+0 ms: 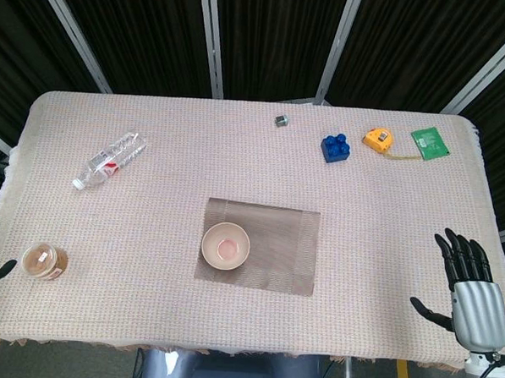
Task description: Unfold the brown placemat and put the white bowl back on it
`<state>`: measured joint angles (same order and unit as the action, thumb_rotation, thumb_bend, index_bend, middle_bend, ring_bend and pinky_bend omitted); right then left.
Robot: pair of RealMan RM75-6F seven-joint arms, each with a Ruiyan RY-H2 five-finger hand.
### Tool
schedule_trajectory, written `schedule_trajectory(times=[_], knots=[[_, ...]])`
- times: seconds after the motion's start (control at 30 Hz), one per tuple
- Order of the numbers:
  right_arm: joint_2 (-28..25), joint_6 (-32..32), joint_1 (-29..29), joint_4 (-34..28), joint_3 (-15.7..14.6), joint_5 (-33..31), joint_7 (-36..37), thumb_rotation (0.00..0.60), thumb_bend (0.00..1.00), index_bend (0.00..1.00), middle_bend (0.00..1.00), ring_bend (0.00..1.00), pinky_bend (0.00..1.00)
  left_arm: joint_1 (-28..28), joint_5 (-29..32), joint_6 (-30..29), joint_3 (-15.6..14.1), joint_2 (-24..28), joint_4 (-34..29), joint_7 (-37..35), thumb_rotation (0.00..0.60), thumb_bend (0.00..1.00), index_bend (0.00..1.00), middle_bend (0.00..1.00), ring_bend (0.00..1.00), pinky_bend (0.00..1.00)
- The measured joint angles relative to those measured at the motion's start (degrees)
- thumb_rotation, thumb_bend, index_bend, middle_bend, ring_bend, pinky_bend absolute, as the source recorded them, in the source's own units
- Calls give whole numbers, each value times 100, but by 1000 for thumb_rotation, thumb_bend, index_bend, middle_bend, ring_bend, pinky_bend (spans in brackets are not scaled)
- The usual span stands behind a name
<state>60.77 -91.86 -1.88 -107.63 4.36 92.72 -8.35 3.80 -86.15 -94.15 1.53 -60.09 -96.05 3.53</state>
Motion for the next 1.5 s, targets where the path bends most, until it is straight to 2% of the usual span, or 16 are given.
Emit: schedule_trajectory(times=[0.47, 0.7, 0.93, 1.13, 1.3, 1.5], knots=[[-4, 97, -41, -78, 27, -86, -6, 600, 0, 0, 0, 0, 0, 45, -100, 214, 2, -15, 25, -42, 600, 19, 0, 0, 0, 0], [-35, 185, -87, -92, 109, -304, 19, 600, 0, 0, 0, 0, 0, 795, -570, 1152, 35, -286, 100, 176, 600, 43, 28, 0, 0, 0], [-16, 303, -145, -76, 166, -491, -40, 600, 0, 0, 0, 0, 0, 1912, -1020, 2439, 193, -1077, 235, 781, 600, 77, 117, 0, 0, 0], [2, 411, -166, 30, 180, -695, -51, 600, 0, 0, 0, 0, 0, 2549, -1037, 3291, 311, -1871, 442, 1265, 600, 138, 196, 0, 0, 0], [-5, 459, -170, 105, 201, -824, 5, 600, 0, 0, 0, 0, 0, 2900, -887, 3731, 381, -2542, 757, 1624, 600, 268, 260, 0, 0, 0], [-25, 478, -166, 130, 207, -881, 52, 600, 0, 0, 0, 0, 0, 3201, -586, 4043, 487, -3307, 1308, 2030, 600, 347, 316, 0, 0, 0]])
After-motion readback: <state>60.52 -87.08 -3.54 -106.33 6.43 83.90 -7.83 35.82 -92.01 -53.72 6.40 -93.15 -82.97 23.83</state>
